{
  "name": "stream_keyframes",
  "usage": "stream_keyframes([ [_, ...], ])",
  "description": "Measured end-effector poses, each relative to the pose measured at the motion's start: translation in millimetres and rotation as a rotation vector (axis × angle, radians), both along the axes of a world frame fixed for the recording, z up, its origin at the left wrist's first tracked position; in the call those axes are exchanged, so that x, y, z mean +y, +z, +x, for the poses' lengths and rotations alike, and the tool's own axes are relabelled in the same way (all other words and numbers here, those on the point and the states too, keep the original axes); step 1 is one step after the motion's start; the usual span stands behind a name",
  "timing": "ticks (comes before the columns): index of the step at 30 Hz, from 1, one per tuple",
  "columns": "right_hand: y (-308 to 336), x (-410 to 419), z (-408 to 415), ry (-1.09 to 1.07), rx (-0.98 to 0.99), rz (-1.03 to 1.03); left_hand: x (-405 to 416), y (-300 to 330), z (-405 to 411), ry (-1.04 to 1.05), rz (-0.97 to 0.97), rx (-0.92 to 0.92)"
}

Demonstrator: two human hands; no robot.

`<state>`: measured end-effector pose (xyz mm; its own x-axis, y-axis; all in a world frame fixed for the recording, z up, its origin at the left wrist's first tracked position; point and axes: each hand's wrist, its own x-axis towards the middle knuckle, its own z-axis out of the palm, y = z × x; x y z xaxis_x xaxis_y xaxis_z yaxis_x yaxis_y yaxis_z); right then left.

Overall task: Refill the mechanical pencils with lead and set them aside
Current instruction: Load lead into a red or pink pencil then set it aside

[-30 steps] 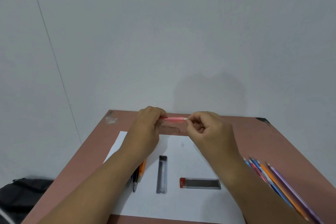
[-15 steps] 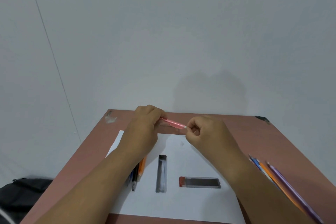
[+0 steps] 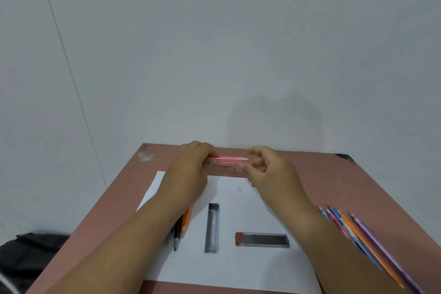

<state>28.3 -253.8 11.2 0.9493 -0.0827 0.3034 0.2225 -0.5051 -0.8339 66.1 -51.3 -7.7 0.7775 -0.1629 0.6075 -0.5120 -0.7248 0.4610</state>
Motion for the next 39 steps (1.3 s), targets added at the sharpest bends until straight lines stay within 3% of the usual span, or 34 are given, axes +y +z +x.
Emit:
stream_keyframes([
  [6,-9.9,-1.5,-0.2,0.117,0.097,-0.447,0.4,2.5,-0.1,0.056,-0.020,0.029],
  [10,-11.2,-0.2,0.8,0.135,0.109,-0.523,0.2,2.1,0.1,0.050,-0.020,0.030],
  [12,-9.7,-1.1,1.7,0.090,0.073,-0.463,-0.1,1.6,0.0,0.048,-0.025,0.027],
  [16,-5.1,-4.6,5.3,-0.059,-0.010,-0.078,0.3,1.0,0.0,0.043,-0.024,0.028],
  [20,-2.4,-4.4,6.8,-0.104,-0.061,0.117,-0.8,2.1,-1.0,0.041,-0.031,0.026],
  [32,1.0,-0.9,2.8,-0.063,-0.025,0.310,-3.2,4.1,-4.1,0.018,-0.048,0.036],
  [39,1.1,-0.5,2.5,-0.046,0.002,0.286,-4.8,5.2,-5.8,-0.028,-0.058,0.017],
])
